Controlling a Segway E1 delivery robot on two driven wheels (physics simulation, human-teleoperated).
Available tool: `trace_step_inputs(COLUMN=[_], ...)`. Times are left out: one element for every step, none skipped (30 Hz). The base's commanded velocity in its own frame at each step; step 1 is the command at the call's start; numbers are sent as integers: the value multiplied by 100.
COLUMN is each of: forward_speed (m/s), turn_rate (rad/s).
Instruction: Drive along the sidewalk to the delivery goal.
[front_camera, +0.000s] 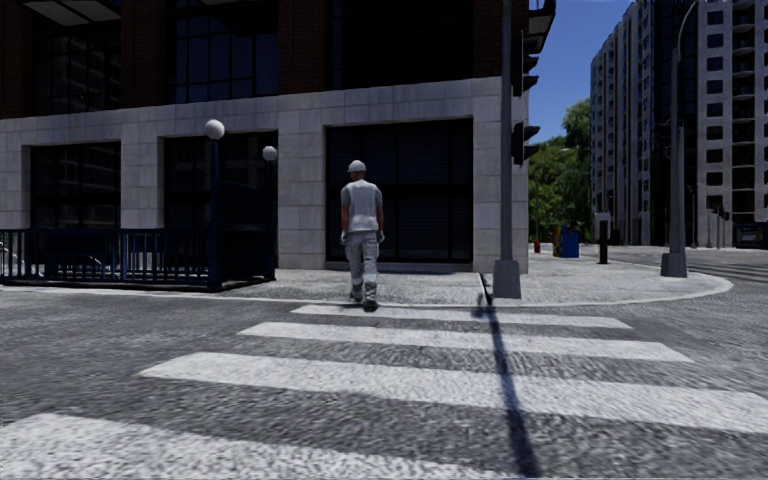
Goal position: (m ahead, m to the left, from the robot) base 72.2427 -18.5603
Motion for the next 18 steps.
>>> trace_step_inputs(forward_speed=[200, 200, 200, 200, 200, 200, 200, 200, 200, 200, 200, 200, 200, 200, 200, 200, 200, 200], turn_rate=[0, 0, 0, 0, 0, 0, 0, 0, 0, 0, 0, 0, 0, 0, 0, 0, 0, 0])
